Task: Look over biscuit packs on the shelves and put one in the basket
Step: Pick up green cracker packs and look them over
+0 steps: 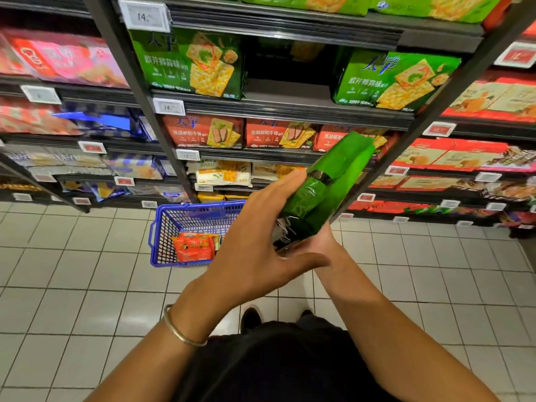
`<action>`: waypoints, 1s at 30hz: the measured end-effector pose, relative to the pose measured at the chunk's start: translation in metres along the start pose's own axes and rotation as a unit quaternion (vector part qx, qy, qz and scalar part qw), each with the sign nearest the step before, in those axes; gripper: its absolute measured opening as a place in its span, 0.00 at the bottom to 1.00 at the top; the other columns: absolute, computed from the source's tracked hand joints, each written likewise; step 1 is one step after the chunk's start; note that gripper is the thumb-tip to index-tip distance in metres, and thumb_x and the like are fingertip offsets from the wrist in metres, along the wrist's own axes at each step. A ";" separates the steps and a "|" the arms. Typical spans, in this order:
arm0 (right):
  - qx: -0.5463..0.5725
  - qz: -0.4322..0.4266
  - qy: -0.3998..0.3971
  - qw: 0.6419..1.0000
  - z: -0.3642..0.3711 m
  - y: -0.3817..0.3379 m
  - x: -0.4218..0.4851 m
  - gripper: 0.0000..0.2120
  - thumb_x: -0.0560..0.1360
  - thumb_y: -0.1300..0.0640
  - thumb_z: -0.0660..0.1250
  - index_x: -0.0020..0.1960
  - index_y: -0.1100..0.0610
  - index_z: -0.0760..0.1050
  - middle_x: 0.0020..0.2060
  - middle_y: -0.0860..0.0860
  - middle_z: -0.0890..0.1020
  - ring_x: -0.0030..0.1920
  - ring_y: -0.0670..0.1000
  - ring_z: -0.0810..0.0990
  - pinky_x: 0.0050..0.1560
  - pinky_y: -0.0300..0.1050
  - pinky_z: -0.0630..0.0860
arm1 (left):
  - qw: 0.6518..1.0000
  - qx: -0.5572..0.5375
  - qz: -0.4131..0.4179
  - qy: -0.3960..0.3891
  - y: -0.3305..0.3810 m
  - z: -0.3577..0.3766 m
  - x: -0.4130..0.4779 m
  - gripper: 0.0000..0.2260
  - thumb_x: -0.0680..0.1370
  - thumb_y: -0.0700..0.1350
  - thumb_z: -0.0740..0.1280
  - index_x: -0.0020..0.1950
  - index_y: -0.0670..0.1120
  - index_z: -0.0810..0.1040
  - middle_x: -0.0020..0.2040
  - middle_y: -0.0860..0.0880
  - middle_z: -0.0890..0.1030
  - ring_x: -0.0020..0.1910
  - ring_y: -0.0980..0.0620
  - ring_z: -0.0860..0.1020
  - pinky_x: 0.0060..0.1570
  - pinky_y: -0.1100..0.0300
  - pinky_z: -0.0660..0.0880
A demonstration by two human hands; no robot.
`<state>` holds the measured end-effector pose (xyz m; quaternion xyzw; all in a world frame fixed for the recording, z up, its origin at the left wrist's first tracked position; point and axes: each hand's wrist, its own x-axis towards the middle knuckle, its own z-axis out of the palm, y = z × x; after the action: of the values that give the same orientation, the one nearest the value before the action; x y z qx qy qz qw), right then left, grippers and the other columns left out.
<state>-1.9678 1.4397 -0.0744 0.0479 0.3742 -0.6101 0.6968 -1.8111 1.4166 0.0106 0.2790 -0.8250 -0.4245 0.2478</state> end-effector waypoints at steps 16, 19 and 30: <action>-0.276 0.126 0.146 0.942 0.012 0.015 0.000 0.23 0.83 0.39 0.60 0.50 0.57 0.83 0.42 0.56 0.87 0.42 0.55 0.86 0.53 0.52 0.81 | 0.984 -0.090 -0.113 0.106 -0.067 0.019 0.013 0.37 0.77 0.73 0.61 0.83 0.69 0.50 0.70 0.63 0.67 0.74 0.65 0.63 0.69 0.55 0.68; -0.258 0.121 0.136 0.949 0.014 0.013 -0.001 0.22 0.84 0.43 0.57 0.47 0.57 0.81 0.43 0.57 0.84 0.41 0.55 0.84 0.47 0.48 0.81 | 0.972 -0.141 -0.144 0.117 -0.069 0.020 0.023 0.25 0.85 0.66 0.51 0.83 0.68 0.52 0.78 0.60 0.64 0.80 0.60 0.59 0.77 0.47 0.66; -0.311 0.188 0.126 0.923 0.024 0.009 -0.008 0.23 0.84 0.40 0.58 0.54 0.57 0.80 0.38 0.55 0.88 0.32 0.52 0.87 0.30 0.43 0.83 | 0.939 -0.258 -0.193 0.119 -0.067 0.012 0.021 0.43 0.70 0.81 0.60 0.82 0.70 0.50 0.81 0.64 0.62 0.71 0.71 0.70 0.56 0.72 0.77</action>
<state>-1.9489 1.4356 -0.0564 -0.0250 0.6140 -0.3099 0.7255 -1.8173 1.3775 -0.0484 0.4073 -0.5820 -0.6264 0.3208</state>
